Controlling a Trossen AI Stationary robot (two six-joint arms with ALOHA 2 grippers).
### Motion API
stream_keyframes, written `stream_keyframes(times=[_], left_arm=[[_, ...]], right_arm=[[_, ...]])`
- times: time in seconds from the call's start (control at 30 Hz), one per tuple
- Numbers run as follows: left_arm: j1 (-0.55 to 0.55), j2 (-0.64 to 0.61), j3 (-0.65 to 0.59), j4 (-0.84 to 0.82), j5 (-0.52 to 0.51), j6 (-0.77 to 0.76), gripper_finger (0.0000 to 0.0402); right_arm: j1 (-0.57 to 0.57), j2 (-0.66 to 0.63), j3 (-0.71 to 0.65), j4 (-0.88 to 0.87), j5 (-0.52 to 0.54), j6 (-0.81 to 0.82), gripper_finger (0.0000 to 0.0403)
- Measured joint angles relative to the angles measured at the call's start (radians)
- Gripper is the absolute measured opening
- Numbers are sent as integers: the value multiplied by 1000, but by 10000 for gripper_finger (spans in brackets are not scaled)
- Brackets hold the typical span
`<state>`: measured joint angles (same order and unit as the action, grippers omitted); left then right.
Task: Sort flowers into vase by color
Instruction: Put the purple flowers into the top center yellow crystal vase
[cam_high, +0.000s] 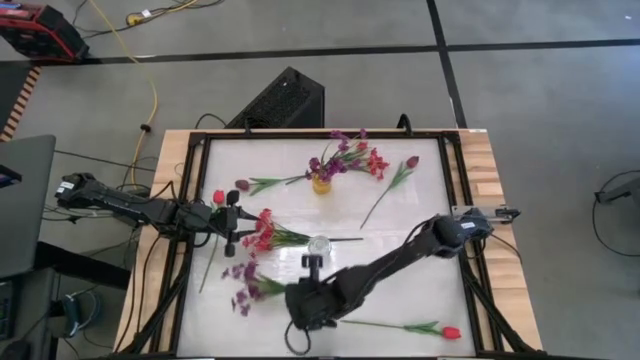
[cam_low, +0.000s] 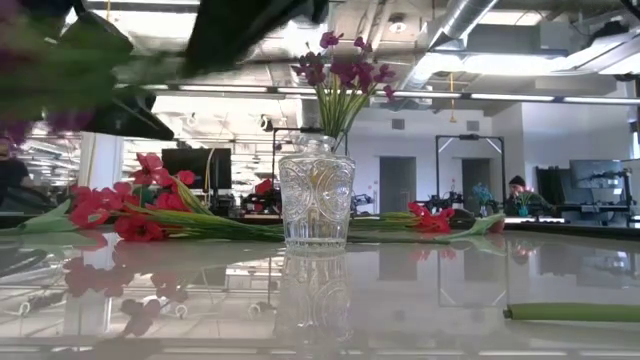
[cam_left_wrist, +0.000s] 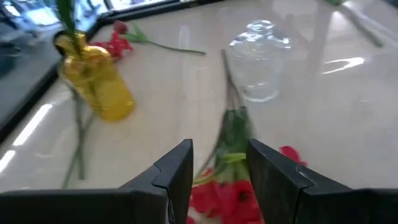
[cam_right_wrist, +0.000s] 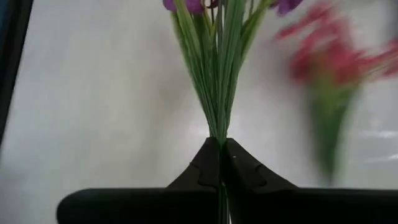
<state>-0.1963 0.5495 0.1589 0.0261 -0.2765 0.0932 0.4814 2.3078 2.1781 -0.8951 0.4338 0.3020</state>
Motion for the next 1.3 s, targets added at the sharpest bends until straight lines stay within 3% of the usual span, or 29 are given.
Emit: stream_keyframes(times=[0.13,0.23,0.33,0.47,0.53,0.63,0.87,0.97,1.1,1.3], left_arm=[[0,0,0,22,-25,18,139],[0,0,0,41,-24,28,139],[0,0,0,74,-24,31,139],[0,5,0,183,16,31,139],[0,17,0,254,60,45,139],[0,51,0,356,89,66,139],[5,155,0,495,20,90,139],[17,201,0,528,14,82,139],[41,261,0,558,0,68,139],[89,345,0,661,-1,79,139]], right_arm=[[-5,-194,-192,98,75,-41,29],[-6,-365,-458,298,140,-46,29],[-24,-531,-798,718,182,-83,29],[-90,-656,-1180,1458,150,-169,29],[-137,-659,-1295,1731,98,-207,29],[-203,-633,-1373,1963,16,-257,29],[-302,-562,-1383,2214,-153,-371,29],[-315,-616,-1383,2264,-178,-471,29],[-348,-784,-1392,2193,-180,-611,29],[-539,-1006,-1421,1972,-209,-587,29]])
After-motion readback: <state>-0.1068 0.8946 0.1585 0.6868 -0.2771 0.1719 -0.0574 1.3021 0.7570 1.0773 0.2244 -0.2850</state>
